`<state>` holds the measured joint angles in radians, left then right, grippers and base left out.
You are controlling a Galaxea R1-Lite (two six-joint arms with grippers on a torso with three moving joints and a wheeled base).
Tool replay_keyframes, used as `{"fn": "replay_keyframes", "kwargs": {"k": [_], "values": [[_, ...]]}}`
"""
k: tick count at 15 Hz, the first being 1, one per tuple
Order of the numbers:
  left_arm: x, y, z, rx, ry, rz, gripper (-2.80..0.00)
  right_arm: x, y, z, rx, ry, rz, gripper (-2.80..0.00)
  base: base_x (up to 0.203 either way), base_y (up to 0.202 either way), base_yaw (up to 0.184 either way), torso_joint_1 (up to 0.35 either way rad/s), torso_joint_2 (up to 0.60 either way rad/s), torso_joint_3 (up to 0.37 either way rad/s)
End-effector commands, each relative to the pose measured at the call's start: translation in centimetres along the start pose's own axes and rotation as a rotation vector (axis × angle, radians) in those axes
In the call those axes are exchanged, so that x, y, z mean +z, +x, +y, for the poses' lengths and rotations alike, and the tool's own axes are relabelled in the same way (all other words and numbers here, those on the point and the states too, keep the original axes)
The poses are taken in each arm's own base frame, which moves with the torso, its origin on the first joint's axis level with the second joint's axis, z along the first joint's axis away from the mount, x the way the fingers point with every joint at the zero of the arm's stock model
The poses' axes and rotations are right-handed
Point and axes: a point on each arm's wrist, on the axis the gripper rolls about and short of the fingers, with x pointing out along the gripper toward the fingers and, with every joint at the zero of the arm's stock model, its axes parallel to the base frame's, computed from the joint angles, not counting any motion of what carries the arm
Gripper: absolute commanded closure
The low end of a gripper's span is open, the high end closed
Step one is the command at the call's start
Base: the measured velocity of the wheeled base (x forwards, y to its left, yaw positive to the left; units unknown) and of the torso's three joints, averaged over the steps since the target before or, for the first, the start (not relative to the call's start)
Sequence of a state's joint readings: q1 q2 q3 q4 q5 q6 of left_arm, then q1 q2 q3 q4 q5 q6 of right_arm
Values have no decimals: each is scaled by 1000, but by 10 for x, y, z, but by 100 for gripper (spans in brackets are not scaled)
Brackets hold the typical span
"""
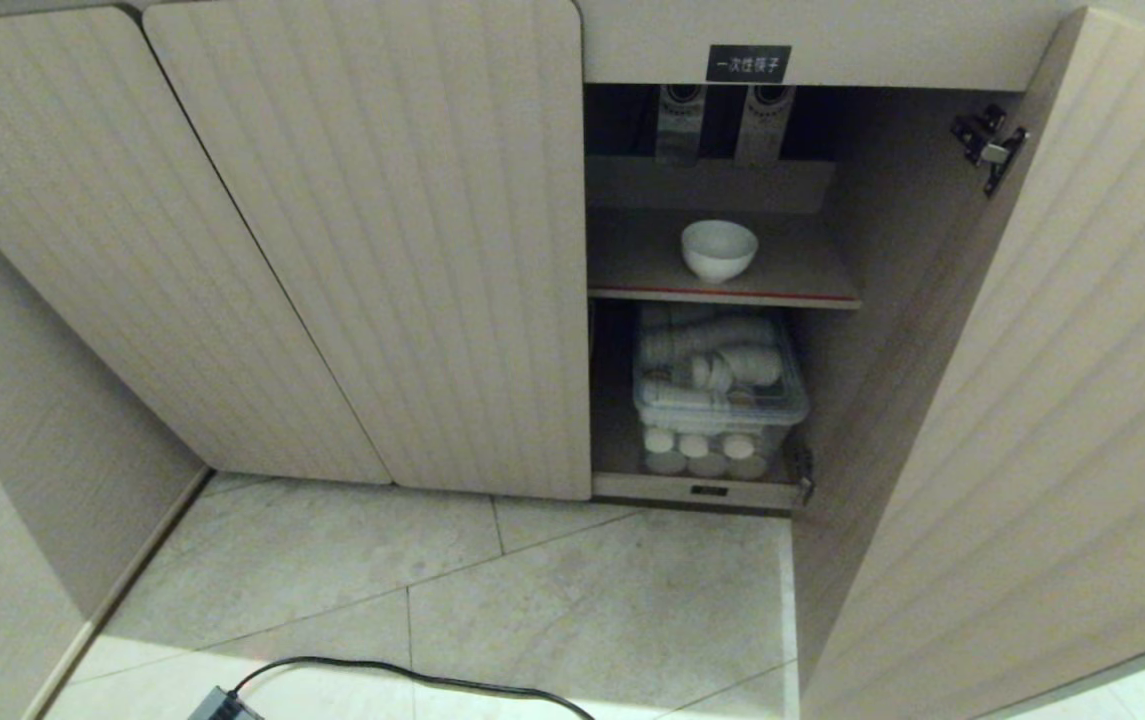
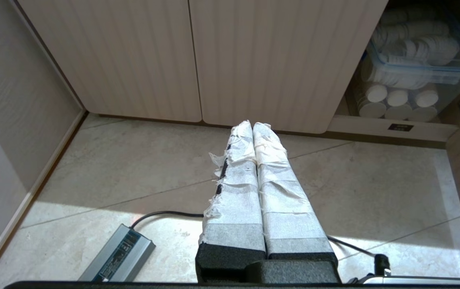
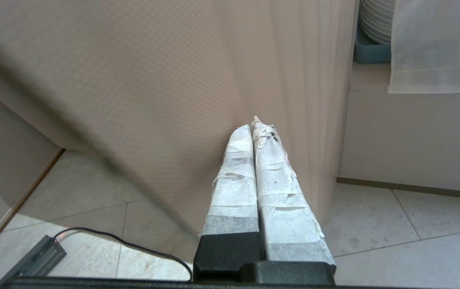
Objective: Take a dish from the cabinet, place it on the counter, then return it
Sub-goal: Close the cabinet door
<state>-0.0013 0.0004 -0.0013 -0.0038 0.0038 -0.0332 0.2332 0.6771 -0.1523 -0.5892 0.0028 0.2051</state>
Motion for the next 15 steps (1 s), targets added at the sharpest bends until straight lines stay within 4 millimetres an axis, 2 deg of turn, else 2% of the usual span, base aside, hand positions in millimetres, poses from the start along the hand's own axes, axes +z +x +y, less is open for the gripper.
{"fn": "replay_keyframes", "kwargs": {"k": [1,8,15], "values": [[0,0,0,0,0,-1,0,2,13,0,-8,1,42,0,0,0,0,0,0,0],[0,0,0,1,-1,0,0,21,44,4,-10,3,64,0,0,0,0,0,0,0],[0,0,0,0,-1,-1,0,34,57,12,47,4,53,0,0,0,0,0,0,0]]}}
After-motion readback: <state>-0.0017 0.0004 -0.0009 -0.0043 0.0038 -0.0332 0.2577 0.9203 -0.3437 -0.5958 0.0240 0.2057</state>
